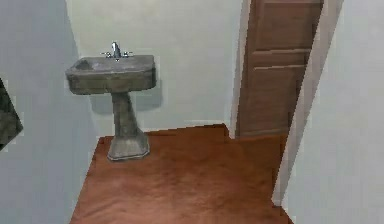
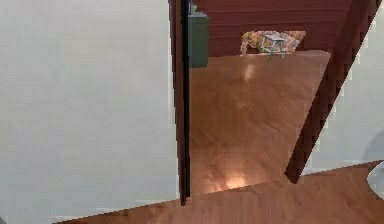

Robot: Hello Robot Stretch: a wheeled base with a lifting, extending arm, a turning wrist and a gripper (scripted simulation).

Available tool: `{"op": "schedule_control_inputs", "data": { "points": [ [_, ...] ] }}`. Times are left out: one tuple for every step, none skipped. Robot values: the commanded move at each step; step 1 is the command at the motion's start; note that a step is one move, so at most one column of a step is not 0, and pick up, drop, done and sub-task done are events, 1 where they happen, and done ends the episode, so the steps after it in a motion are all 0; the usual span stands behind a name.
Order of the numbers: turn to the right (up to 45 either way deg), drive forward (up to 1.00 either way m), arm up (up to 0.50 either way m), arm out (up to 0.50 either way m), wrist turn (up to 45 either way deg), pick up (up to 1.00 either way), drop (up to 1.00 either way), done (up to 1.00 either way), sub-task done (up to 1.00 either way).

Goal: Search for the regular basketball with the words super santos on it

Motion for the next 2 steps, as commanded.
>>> {"op": "schedule_control_inputs", "data": {
  "points": [
    [0.0, 1.00, 0.00, 0.00, 0.0, 0.00, 0.00, 0.00, 0.00],
    [9.0, 0.00, 0.00, 0.00, 0.0, 0.00, 0.00, 0.00, 0.00]
  ]
}}
